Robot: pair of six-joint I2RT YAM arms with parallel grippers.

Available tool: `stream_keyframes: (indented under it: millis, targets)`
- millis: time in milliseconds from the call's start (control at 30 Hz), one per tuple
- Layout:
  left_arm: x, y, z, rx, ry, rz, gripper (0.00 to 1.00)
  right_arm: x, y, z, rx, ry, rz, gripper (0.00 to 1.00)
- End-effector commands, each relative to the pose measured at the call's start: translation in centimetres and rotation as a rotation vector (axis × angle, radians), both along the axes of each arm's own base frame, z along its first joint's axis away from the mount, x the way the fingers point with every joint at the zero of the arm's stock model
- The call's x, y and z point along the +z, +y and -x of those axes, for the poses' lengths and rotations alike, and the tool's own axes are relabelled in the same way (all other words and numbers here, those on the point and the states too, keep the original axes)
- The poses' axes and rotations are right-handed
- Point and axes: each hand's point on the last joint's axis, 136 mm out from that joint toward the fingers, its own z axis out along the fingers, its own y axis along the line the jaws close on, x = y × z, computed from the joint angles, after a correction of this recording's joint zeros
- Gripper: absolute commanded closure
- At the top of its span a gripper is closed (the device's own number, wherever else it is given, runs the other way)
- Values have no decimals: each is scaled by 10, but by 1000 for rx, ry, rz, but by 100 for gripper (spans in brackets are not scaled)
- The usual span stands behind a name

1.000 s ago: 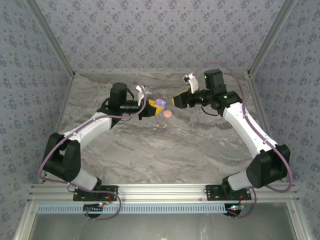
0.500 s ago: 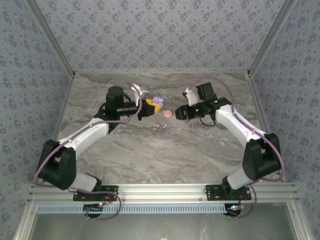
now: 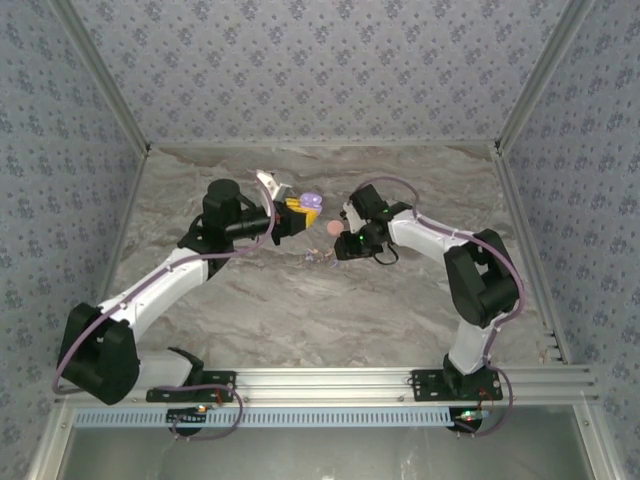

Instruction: Insert the wireless bluetooth earbuds into the charging case

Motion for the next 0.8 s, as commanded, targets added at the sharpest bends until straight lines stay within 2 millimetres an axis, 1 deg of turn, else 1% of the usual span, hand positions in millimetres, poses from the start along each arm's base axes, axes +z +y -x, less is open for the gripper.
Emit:
stream_keyframes:
  millis: [0, 67, 367, 600, 767]
  targets:
    - [6, 4, 8, 8, -36, -4, 99, -1, 3, -10, -86, -4, 21, 62]
    - [6, 5, 9, 11, -38, -9, 99, -4, 7, -11, -98, 2, 23, 62]
    - [5, 7, 12, 11, -43, -11, 99, -16, 12, -14, -162, 32, 52, 62]
    - [5, 7, 14, 8, -44, -8, 99, -21, 24, -15, -144, 47, 51, 63]
    - [5, 7, 16, 5, -45, -8, 99, -29, 25, -14, -149, 57, 92, 63]
